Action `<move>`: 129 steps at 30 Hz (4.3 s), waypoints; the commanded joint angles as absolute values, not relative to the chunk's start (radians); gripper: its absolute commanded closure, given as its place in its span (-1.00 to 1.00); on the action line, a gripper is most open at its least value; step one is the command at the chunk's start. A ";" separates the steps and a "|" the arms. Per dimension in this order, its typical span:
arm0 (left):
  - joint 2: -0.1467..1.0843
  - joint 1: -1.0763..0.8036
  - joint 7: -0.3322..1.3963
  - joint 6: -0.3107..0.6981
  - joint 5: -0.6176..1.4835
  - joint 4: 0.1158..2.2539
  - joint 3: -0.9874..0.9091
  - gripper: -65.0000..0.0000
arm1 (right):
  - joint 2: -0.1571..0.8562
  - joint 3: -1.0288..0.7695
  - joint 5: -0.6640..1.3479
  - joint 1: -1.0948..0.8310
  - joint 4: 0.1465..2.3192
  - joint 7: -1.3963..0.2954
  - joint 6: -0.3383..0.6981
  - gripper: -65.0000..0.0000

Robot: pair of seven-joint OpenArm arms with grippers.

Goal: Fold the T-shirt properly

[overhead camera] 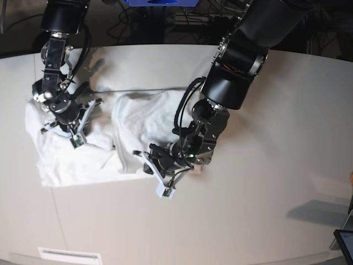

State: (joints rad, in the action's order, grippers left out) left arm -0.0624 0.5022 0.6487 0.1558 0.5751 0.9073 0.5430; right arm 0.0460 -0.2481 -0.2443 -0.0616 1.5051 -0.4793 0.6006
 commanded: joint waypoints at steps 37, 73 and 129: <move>0.188 0.062 0.757 0.062 0.397 1.492 0.539 1.00 | 0.036 -0.246 -0.292 -0.179 1.808 -0.568 0.616 0.67; 0.199 -0.185 0.757 0.059 0.389 1.797 0.323 1.00 | 0.225 -0.739 0.575 0.044 1.681 -1.279 0.698 -0.12; 0.259 -0.185 0.918 0.119 0.275 1.699 0.076 0.99 | 0.240 -0.536 0.871 0.079 1.250 -1.279 0.698 -0.50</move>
State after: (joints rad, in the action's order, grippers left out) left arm 0.2607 -0.1833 0.8776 0.1028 0.2592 1.6978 0.0616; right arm 0.2287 -0.5385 0.9119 0.0772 1.2461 -1.2396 0.7074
